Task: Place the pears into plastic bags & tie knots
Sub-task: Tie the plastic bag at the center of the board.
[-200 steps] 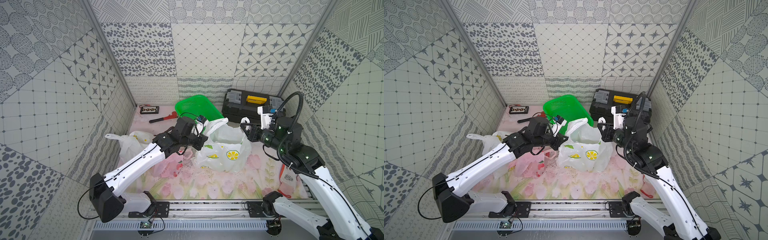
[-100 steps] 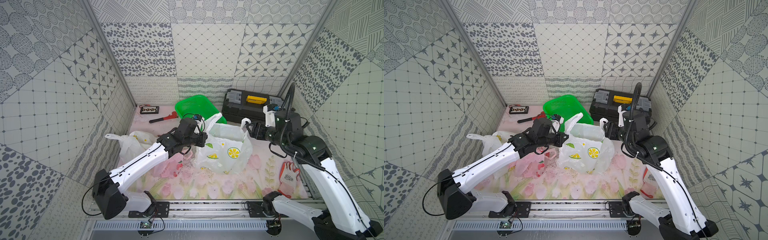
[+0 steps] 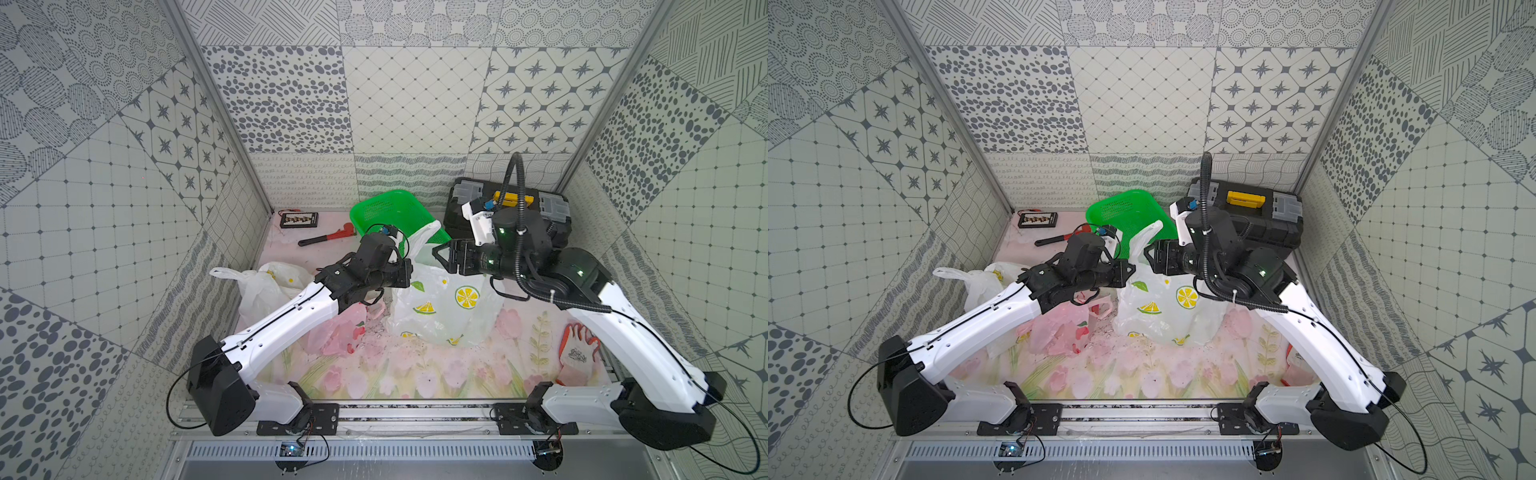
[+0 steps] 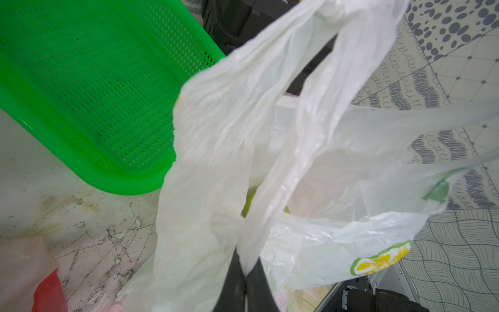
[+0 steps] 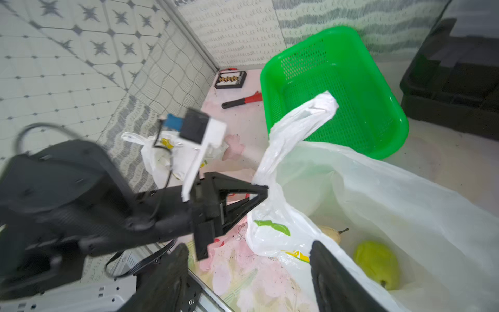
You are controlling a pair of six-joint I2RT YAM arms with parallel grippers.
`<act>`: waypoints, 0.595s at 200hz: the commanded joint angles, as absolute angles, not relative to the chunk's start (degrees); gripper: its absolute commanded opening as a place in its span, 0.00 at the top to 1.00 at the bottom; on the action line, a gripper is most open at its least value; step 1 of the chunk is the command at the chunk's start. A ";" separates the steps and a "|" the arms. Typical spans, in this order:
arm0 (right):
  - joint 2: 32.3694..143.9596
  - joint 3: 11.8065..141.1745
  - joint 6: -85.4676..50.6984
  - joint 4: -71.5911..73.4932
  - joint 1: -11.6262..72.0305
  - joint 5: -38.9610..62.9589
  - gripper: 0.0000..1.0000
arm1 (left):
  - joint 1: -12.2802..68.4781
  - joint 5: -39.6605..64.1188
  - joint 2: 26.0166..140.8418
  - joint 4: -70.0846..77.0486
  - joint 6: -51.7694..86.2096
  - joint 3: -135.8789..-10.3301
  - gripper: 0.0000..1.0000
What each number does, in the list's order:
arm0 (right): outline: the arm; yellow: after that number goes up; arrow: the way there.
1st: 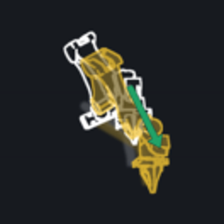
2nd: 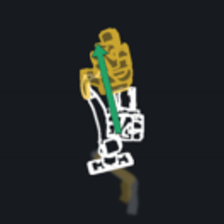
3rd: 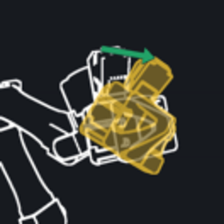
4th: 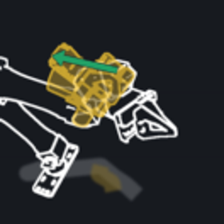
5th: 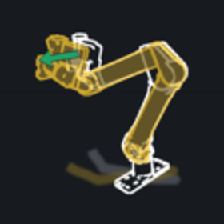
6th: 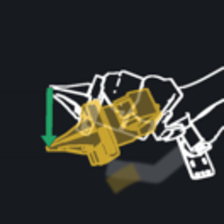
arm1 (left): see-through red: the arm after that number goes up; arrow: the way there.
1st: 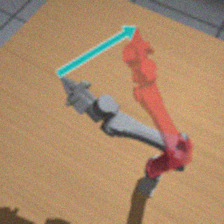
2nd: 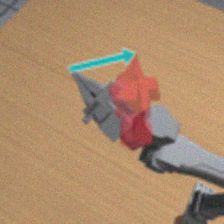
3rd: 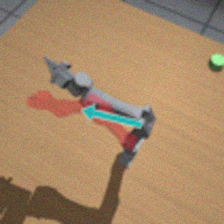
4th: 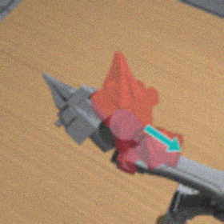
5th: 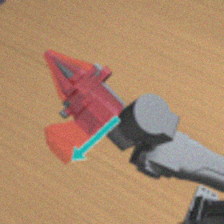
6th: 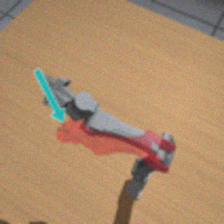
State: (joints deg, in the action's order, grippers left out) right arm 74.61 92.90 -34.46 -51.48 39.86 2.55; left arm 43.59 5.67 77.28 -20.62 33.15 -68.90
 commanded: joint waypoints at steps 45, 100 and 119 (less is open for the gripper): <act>78.09 88.07 -49.50 -35.79 29.04 18.81 0.32 | 45.85 8.92 76.20 -15.83 28.66 -66.82 0.96; 83.77 91.44 -48.36 -36.99 29.04 15.99 0.63 | 46.74 9.15 75.61 -16.34 26.78 -66.75 0.96; 84.76 92.57 -47.19 -38.23 29.08 14.13 0.72 | 46.93 9.14 75.15 -16.77 26.04 -66.58 0.96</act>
